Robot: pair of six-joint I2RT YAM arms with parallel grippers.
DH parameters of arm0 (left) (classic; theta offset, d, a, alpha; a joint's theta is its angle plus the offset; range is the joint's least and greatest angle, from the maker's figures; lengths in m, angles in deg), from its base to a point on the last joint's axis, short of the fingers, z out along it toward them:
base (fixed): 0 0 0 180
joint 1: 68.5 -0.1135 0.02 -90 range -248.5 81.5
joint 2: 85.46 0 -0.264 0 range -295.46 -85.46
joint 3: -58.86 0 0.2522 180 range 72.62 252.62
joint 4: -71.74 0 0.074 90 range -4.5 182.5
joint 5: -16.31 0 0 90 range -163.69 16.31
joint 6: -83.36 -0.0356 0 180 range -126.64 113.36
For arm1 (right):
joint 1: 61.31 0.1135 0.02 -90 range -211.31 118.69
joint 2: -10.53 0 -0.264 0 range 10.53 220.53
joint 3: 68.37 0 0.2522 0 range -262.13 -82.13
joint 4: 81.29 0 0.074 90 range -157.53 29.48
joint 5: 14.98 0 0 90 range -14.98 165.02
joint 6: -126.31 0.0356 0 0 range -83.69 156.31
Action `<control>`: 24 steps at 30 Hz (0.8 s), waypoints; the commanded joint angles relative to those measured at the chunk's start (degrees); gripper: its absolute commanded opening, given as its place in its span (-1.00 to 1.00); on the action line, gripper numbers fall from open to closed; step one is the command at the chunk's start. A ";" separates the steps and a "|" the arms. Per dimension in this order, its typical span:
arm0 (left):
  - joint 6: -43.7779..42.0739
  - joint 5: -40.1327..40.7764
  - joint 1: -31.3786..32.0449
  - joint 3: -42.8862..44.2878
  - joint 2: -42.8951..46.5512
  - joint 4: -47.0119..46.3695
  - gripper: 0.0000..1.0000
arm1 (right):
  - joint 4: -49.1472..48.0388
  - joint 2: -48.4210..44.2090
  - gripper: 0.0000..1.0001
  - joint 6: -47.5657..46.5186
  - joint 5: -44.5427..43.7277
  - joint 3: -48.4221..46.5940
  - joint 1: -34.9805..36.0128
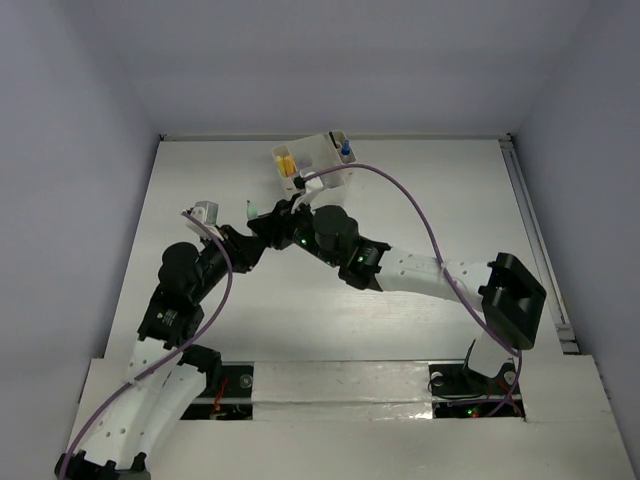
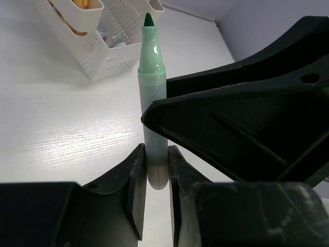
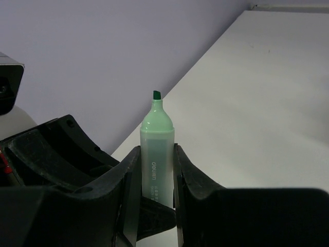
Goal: Sort the stationery into containers
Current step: Pick up the pen from the center of the board, then close the pen cap on the pen.
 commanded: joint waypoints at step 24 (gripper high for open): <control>-11.29 -23.96 0.96 3.20 1.06 -1.38 -1.00 | 44.90 -27.98 0.32 -5.54 -2.45 18.84 -22.15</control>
